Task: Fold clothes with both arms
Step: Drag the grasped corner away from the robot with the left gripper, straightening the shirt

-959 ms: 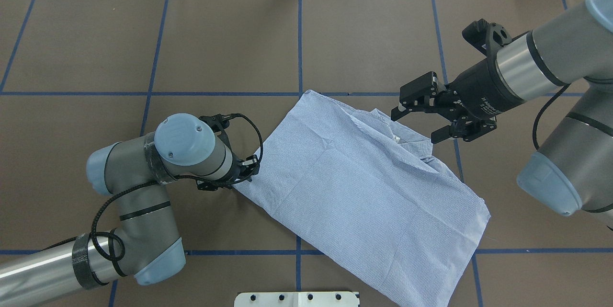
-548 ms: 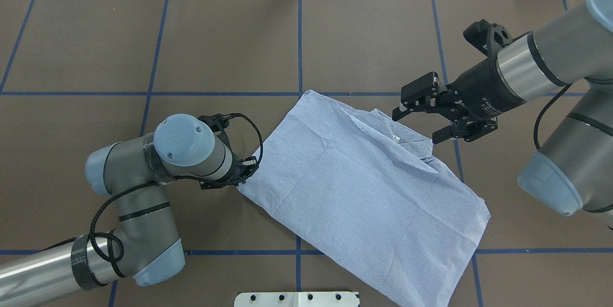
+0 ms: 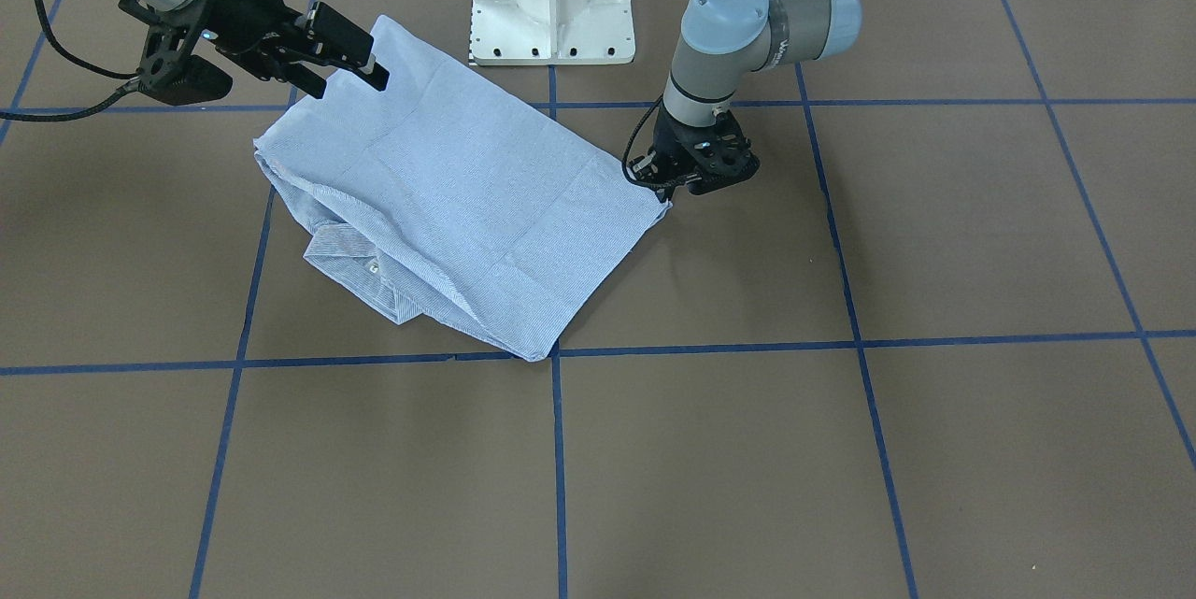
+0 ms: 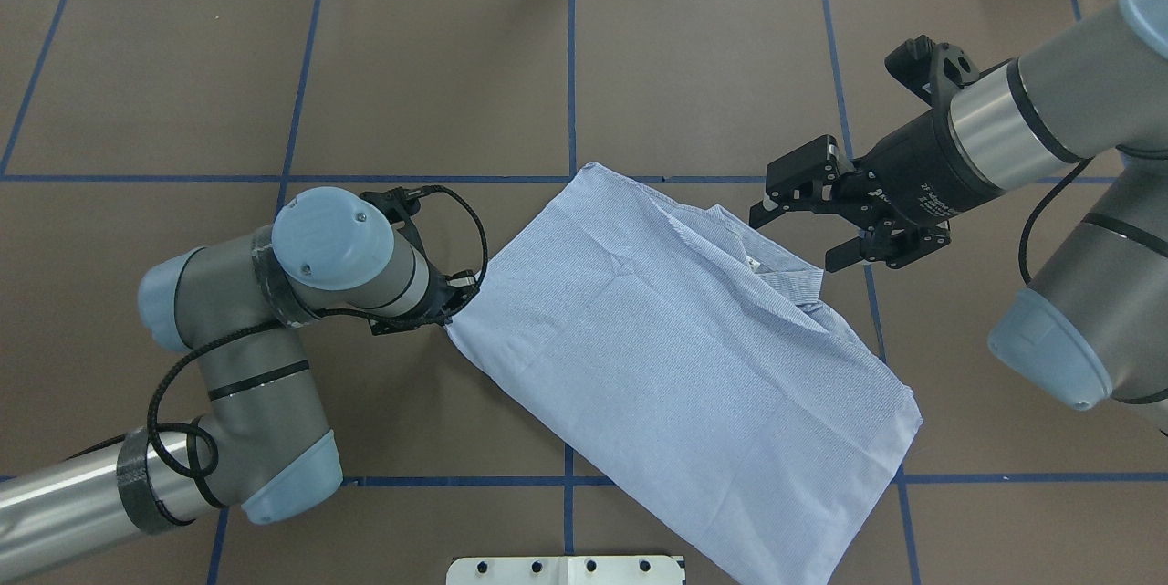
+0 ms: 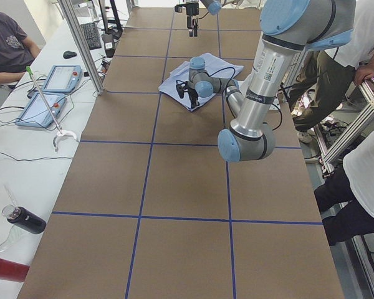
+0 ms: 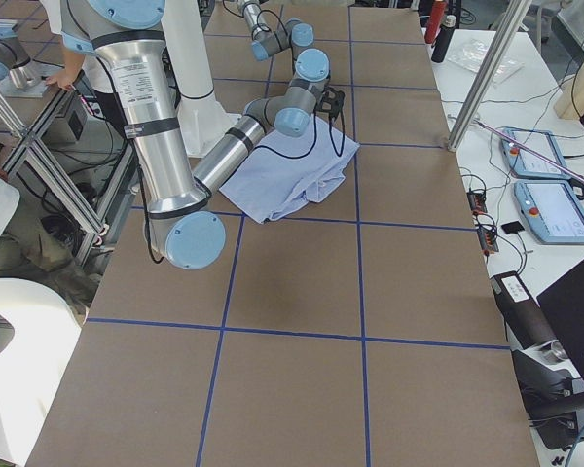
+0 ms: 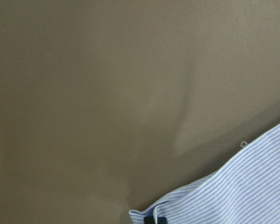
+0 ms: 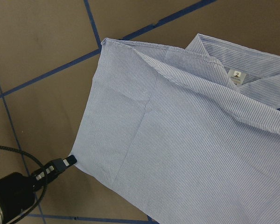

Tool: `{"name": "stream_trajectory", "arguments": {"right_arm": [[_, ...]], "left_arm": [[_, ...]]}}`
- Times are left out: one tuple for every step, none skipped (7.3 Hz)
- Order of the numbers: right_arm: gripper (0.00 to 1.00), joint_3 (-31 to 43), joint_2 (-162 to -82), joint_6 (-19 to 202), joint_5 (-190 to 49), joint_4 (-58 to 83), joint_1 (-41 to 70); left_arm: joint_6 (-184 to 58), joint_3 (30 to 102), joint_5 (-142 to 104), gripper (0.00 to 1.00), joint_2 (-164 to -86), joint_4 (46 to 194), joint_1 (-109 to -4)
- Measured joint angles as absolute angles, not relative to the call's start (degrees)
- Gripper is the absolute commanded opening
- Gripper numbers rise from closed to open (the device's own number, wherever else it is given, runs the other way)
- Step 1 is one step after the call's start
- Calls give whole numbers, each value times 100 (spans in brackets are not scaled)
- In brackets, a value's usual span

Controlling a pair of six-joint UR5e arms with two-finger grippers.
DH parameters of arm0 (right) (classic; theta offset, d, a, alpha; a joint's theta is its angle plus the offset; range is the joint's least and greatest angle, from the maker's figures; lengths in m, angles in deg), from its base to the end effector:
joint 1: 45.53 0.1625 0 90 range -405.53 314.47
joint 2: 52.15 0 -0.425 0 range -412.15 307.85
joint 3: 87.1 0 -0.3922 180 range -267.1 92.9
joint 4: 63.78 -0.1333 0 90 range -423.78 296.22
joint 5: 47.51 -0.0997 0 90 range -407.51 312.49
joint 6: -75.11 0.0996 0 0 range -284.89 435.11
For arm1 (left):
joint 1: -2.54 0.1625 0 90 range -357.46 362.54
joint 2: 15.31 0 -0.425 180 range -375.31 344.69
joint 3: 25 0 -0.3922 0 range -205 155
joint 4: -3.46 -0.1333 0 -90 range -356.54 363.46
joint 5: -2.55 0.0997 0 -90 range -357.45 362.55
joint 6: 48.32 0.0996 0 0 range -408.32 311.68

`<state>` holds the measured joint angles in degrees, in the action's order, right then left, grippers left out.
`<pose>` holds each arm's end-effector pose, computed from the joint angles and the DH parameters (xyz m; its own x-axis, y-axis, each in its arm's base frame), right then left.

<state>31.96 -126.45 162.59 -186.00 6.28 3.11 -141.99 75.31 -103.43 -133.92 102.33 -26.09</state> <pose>-0.2835 -0.4109 0.2336 0.2843 0.2789 0.9173 -0.0376 0.9593 -0.2800 0.5168 -0.4027 0.2797 0.5705 -0.3815 -0.7273 0.3188 0.9190 -0.2320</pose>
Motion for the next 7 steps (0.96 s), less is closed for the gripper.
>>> {"name": "stream_trajectory", "arguments": {"right_arm": [[100, 3196, -12651, 16257, -18594, 624, 356], [100, 3191, -12659, 16256, -18580, 625, 400], [100, 3186, -12661, 16256, -18560, 626, 442], [100, 3183, -12661, 16256, -18542, 626, 483], [100, 3182, -12653, 16254, -18511, 625, 513], [100, 3184, -12640, 16248, -18463, 623, 529], [100, 3194, -12634, 16238, -18410, 624, 545]], "left_arm": [[-14171, 7509, -10337, 0, -13397, 10134, -2832], [-14147, 7367, -10281, 0, -13425, 10111, -3044], [-14136, 7117, -10115, 0, -13525, 10176, -3167], [-14133, 6892, -9936, 0, -13663, 10359, -3256], [-14131, 6703, -9838, 0, -13794, 10627, -3364], [-14129, 6444, -9753, 0, -13984, 10870, -3474], [-14127, 6174, -9596, 0, -14181, 11124, -3573]]}}
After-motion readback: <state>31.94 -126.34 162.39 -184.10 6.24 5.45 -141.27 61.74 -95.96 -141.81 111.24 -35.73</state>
